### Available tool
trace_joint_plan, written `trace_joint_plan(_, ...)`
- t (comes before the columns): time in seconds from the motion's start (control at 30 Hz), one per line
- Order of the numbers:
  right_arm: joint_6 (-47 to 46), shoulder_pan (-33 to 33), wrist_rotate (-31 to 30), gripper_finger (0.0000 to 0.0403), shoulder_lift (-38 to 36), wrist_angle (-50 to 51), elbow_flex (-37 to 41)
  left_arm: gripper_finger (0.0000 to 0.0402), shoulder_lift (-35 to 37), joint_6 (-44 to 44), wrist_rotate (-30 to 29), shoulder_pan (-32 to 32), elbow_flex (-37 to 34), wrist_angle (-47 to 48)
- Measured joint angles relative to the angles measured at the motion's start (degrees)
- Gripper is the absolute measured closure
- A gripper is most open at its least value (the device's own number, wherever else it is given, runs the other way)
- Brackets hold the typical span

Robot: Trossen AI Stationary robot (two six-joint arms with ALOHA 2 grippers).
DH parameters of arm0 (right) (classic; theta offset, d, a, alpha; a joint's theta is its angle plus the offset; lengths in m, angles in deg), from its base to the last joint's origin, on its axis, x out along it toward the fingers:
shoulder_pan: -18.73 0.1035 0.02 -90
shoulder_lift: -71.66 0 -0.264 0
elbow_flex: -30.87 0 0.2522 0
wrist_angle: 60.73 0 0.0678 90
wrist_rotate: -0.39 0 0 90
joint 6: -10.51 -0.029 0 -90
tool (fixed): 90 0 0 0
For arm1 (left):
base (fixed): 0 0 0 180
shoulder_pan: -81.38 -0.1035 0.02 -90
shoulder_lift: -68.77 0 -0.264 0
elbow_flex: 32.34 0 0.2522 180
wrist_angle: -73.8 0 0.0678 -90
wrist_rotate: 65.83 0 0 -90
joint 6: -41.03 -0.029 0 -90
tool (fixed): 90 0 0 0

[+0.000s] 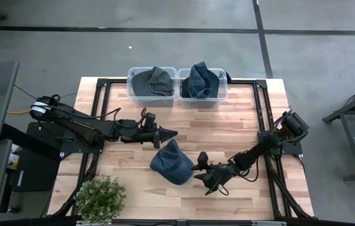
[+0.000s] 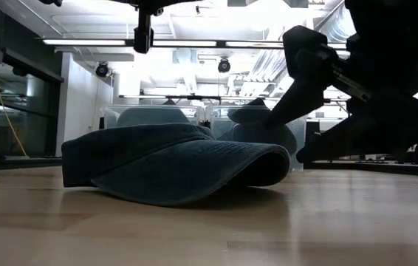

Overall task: Pick & Place hat
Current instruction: Put the blue cap into the right transparent bin

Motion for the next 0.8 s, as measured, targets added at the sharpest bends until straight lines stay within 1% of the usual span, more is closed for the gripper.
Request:
trace_joint_plan(0.07, 0.1, -0.4, 1.4, 0.0194, 0.0, 0.1, 0.0, 0.0401, 0.0, 0.2, 0.0, 0.0, 0.0, -0.4)
trace_joint_plan(0.37, 3.3, -2.3, 2.8, 0.0194, 0.3, -0.8, 0.0, 0.0401, 0.0, 0.2, -0.4, 0.0, 0.0, -1.0)
trace_joint_plan(0.47, 3.4, -3.0, 4.6, 0.0194, 0.3, -1.5, 0.0, 0.0401, 0.0, 0.2, -0.4, 0.0, 0.0, -2.0)
trace_joint_plan(0.6, 5.9, -3.4, 5.0, 0.0194, 0.3, -2.0, 0.0, 0.0401, 0.0, 0.2, -0.7, 0.0, 0.0, -2.8)
trace_joint_plan(0.8, 7.1, -3.9, 7.6, 0.0194, 0.3, -2.9, 0.0, 0.0401, 0.0, 0.2, -0.9, 0.0, 0.0, -3.3)
